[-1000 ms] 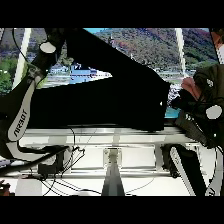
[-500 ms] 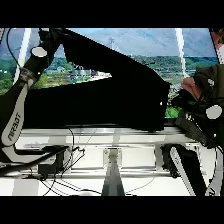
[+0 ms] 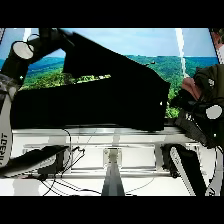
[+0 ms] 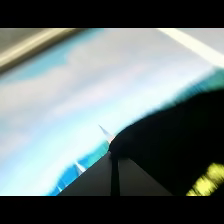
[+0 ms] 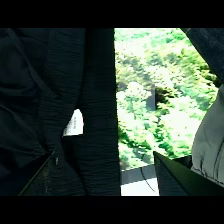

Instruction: Fold the clothes and pants, and hang the long-sleeved shirts on hangers.

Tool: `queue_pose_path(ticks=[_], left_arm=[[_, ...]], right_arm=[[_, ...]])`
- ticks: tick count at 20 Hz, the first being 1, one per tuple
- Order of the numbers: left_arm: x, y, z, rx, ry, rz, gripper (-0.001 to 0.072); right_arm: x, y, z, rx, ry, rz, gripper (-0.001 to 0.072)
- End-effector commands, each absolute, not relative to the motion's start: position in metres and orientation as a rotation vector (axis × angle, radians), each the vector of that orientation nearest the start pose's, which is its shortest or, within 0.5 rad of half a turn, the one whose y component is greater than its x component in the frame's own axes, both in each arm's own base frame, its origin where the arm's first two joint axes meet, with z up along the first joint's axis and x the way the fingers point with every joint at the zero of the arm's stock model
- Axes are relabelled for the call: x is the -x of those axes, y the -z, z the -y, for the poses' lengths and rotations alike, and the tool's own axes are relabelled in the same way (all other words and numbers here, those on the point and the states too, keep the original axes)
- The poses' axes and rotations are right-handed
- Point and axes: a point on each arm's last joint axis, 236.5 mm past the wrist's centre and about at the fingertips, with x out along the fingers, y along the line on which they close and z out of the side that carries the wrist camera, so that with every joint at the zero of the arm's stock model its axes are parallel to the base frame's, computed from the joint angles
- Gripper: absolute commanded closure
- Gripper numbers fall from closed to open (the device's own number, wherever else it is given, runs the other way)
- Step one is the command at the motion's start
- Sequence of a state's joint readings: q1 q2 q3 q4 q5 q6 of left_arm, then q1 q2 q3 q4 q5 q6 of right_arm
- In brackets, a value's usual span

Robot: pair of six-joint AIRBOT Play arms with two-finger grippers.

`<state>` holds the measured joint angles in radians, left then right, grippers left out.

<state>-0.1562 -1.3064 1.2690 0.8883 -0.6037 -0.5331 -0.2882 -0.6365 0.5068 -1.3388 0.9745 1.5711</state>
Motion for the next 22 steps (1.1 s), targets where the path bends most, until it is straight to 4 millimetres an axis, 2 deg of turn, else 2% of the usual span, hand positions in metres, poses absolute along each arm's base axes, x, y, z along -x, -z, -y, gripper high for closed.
queue_pose_path(ticks=[1,4,6,8,11,16,17,18,19,20,22], left_arm=[[-0.474,-0.064,0.171,-0.383,0.71,-0.676,0.0695],[-0.51,-0.009,0.172,-0.372,0.637,-0.687,0.0695],[-0.533,0.007,0.17,-0.379,0.569,-0.642,0.0695],[-0.559,-0.007,0.16,-0.352,0.466,-0.543,0.0695],[-0.592,-0.047,0.123,-0.263,0.273,-0.381,0.0695],[-0.6,-0.051,0.089,-0.253,0.206,-0.37,0.0694],[-0.601,-0.051,0.085,-0.251,0.198,-0.37,0.0653],[-0.601,-0.051,0.082,-0.25,0.193,-0.371,0.0466],[-0.602,-0.051,0.078,-0.248,0.187,-0.372,0.0135],[-0.602,-0.051,0.074,-0.243,0.179,-0.374,0.0001],[-0.602,-0.055,0.06,-0.209,0.156,-0.377,0.0004]], right_arm=[[-0.256,0.013,0.029,-0.379,0.157,-1.057,0.0027],[-0.256,0.013,0.029,-0.38,0.157,-1.057,0.0027],[-0.257,0.013,0.029,-0.379,0.158,-1.056,0.0027],[-0.258,0.012,0.03,-0.378,0.159,-1.05,0.0027],[-0.262,0.01,0.032,-0.376,0.163,-1.027,0.0027],[-0.268,0.007,0.034,-0.373,0.168,-0.998,0.0027],[-0.268,0.007,0.034,-0.373,0.168,-0.999,0.0027],[-0.268,0.007,0.034,-0.373,0.168,-0.999,0.0027],[-0.268,0.007,0.034,-0.373,0.168,-0.999,0.0027],[-0.268,0.007,0.034,-0.373,0.168,-0.999,0.0027],[-0.268,0.007,0.034,-0.373,0.168,-0.999,0.0028]])
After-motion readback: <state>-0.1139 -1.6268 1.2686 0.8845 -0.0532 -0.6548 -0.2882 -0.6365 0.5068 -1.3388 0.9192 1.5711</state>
